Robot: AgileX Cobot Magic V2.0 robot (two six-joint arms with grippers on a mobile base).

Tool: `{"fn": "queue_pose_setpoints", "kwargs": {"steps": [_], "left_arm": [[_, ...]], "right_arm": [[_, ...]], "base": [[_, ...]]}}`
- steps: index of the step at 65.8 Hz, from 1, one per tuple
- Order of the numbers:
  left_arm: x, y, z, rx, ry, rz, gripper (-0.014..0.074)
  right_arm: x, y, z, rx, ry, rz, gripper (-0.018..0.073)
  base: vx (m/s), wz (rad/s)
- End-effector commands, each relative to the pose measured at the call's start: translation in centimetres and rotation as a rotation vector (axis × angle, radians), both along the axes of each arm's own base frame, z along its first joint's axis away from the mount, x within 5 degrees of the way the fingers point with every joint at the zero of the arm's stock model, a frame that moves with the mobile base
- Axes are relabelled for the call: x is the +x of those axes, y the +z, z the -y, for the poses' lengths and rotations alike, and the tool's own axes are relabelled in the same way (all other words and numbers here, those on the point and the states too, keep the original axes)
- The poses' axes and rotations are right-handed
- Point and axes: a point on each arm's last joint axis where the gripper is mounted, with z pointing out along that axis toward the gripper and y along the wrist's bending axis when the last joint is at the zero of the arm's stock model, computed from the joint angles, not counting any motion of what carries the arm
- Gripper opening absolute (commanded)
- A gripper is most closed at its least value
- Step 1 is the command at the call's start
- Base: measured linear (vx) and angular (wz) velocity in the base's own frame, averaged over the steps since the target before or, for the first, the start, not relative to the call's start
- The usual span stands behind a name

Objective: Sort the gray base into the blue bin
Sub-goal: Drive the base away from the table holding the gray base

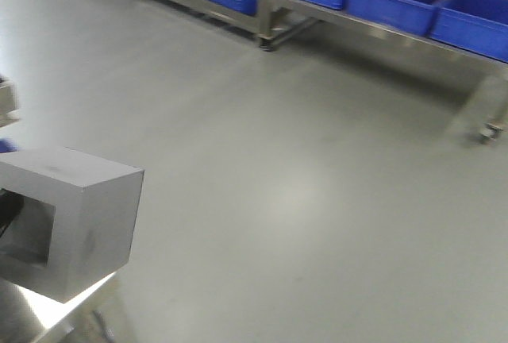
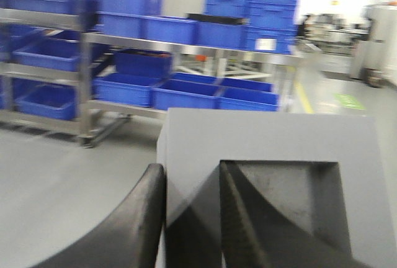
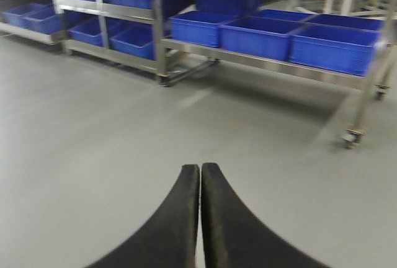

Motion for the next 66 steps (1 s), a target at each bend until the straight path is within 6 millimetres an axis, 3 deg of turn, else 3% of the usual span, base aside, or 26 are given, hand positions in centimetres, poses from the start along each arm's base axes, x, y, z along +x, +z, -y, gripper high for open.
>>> {"fn": "queue_pose_setpoints", "kwargs": {"steps": [1,37,66], "left_arm": [[0.07,1.85,-0.32,-0.068,0.035,0.1,-0.0006],[0.07,1.83,-0.32,-0.067,0.034,0.099,-0.0006],[0.07,1.82,-0.31,-0.067,0.033,0.098,-0.0006]], "right_arm": [[0.21,0.49,0.05,-0.021,-0.003,0.05,-0.0005],[0.21,0.49,0.05,-0.021,-0.003,0.05,-0.0005],[0.21,0.49,0.05,-0.021,-0.003,0.05,-0.0005]], "base": [[0.04,-0.71],[0.05,-0.73],[0.12,-0.36]]}}
